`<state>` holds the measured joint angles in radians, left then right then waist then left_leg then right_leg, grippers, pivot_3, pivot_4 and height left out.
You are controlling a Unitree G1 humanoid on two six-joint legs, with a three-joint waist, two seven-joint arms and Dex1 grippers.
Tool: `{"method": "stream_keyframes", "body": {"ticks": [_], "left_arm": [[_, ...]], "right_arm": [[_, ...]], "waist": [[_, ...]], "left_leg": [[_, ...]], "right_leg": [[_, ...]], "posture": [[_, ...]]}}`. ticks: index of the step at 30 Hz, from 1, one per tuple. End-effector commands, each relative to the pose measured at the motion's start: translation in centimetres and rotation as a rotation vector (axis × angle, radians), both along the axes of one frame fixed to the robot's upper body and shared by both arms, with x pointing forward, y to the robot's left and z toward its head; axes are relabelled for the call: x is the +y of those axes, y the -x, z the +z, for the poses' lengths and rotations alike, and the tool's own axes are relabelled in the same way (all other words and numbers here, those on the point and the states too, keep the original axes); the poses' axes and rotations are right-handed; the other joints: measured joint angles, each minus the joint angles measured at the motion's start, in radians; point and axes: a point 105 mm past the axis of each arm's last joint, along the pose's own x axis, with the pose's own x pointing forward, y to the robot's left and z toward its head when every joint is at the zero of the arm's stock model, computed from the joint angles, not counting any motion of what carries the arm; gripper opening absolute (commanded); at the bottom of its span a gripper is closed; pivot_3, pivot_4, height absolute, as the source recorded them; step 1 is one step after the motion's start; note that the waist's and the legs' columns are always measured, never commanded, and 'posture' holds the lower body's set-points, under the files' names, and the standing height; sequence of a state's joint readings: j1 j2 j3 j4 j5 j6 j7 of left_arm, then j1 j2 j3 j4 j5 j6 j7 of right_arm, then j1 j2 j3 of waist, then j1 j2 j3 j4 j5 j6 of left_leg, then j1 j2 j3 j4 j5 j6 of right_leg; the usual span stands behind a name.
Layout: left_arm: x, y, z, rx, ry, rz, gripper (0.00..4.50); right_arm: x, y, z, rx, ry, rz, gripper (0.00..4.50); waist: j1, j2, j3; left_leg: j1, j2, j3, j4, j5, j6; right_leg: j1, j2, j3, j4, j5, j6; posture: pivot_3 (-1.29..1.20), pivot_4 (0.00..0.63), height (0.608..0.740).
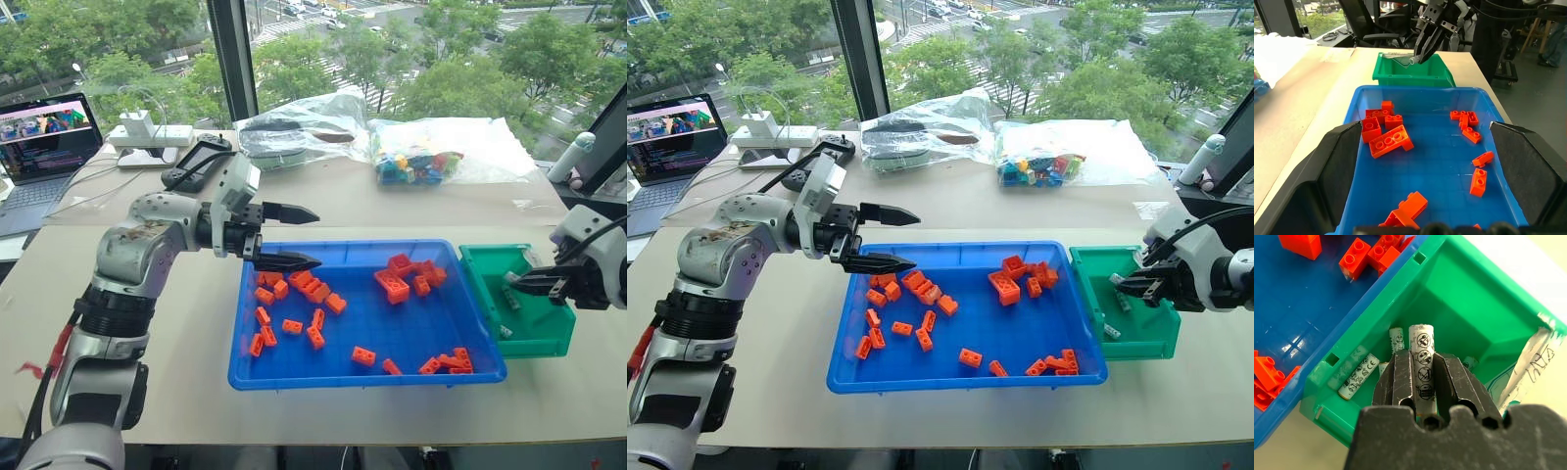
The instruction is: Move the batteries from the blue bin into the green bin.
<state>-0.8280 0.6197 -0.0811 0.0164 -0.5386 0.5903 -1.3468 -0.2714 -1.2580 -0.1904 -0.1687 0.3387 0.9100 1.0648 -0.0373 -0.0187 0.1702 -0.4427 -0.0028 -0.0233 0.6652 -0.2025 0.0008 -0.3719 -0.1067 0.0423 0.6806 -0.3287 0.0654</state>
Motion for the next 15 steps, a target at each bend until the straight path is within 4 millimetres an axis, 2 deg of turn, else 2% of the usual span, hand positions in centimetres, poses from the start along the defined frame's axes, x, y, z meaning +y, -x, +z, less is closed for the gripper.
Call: {"method": "stream_keyframes", "body": {"ticks": [1, 7, 11, 13, 15], "left_arm": [[-0.2, 0.2, 1.0, -0.041, 0.01, -0.02, 4.5], [-0.1, 0.2, 0.8, -0.035, 0.001, -0.022, 4.5], [0.0, 0.2, 0.9, -0.036, 0.006, -0.018, 4.5], [0.0, 0.2, 1.0, -0.037, 0.007, -0.016, 4.5], [0.0, 0.2, 1.0, -0.037, 0.007, -0.015, 4.5]], "right_arm": [[-0.2, -0.3, 1.1, -0.072, 0.022, -0.001, 0.25], [-0.1, -0.8, 0.8, -0.083, 0.03, -0.008, 0.25], [-1.1, -1.2, 0.7, -0.096, 0.06, -0.056, 0.25], [-1.3, -1.3, 0.8, -0.1, 0.059, -0.065, 1.26], [-1.2, -1.2, 0.9, -0.099, 0.067, -0.059, 1.75]], "waist": [[0.0, 0.0, 0.0], [0.0, 0.0, 0.0], [0.0, 0.0, 0.0], [0.0, 0.0, 0.0], [0.001, 0.0, 0.0]], "left_leg": [[0.0, 0.0, 0.0, 0.0, 0.0, 0.0], [0.0, 0.0, 0.0, 0.0, 0.0, 0.0], [0.0, 0.0, 0.0, 0.0, 0.0, 0.0], [0.0, 0.0, 0.0, 0.0, 0.0, 0.0], [0.0, 0.0, 0.0, 0.0, 0.0, 0.0]], "right_leg": [[0.0, 0.0, 0.0, 0.0, 0.0, 0.0], [0.0, 0.0, 0.0, 0.0, 0.0, 0.0], [0.0, 0.0, 0.0, 0.0, 0.0, 0.0], [0.0, 0.0, 0.0, 0.0, 0.0, 0.0], [0.0, 0.0, 0.0, 0.0, 0.0, 0.0]], "posture": [[0.0, 0.15, 0.732], [0.0, 0.15, 0.732], [0.0, 0.15, 0.732], [0.0, 0.15, 0.732], [0.0, 0.15, 0.732]]}}
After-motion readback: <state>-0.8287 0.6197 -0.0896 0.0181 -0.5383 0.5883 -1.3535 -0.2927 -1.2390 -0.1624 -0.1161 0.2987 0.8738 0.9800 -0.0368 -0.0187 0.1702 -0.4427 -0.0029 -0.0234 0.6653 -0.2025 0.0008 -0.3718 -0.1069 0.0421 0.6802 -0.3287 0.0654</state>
